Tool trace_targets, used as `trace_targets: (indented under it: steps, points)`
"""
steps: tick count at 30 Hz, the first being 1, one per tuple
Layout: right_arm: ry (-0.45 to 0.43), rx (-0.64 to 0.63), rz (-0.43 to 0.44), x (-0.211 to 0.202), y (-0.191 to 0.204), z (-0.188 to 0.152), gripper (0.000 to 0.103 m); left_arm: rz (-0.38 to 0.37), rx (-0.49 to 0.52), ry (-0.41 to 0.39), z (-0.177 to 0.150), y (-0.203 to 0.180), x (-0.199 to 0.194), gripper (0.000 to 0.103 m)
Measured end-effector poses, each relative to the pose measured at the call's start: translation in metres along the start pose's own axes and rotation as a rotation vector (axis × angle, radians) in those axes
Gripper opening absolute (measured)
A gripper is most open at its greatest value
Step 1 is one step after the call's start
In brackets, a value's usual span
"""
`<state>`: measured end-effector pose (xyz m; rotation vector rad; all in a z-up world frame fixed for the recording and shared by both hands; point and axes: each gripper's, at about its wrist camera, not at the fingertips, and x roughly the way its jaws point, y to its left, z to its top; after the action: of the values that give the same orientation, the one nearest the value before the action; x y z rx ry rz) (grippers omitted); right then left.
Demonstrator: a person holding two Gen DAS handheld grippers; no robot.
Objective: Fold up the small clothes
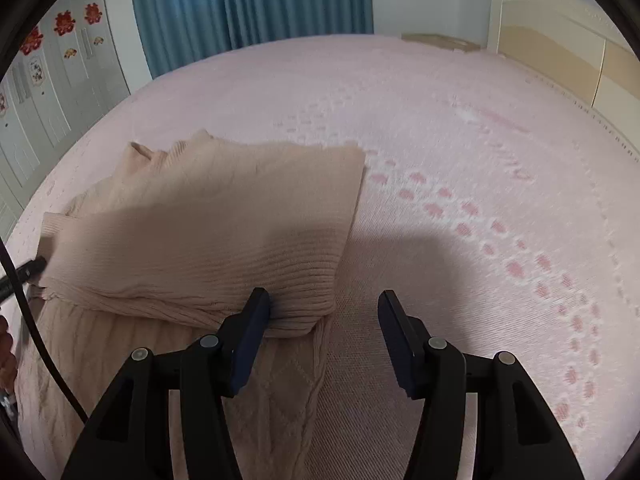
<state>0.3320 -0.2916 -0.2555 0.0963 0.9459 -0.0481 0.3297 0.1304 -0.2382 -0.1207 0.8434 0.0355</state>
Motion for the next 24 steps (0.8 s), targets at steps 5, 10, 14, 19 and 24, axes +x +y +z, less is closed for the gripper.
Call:
trace_targets:
  steps: [5,10,14,19,24]
  points:
    - [-0.024,-0.011,-0.022,-0.034,-0.003,-0.013,0.054,-0.020,-0.038,-0.016,-0.005,0.008,-0.028,0.053]
    - [-0.104,-0.030,-0.047,-0.090,0.001,-0.031,0.055,-0.032,-0.048,-0.011,-0.024,0.014,-0.065,0.053]
    - [-0.129,-0.081,-0.076,-0.127,0.010,-0.044,0.056,0.000,-0.048,-0.034,-0.046,0.017,-0.109,0.053]
    - [-0.131,-0.042,0.026,-0.176,0.009,-0.066,0.064,0.081,-0.038,-0.109,-0.067,0.015,-0.160,0.053]
    - [-0.129,-0.028,-0.004,-0.214,0.010,-0.083,0.083,0.061,-0.041,-0.133,-0.082,0.015,-0.200,0.053]
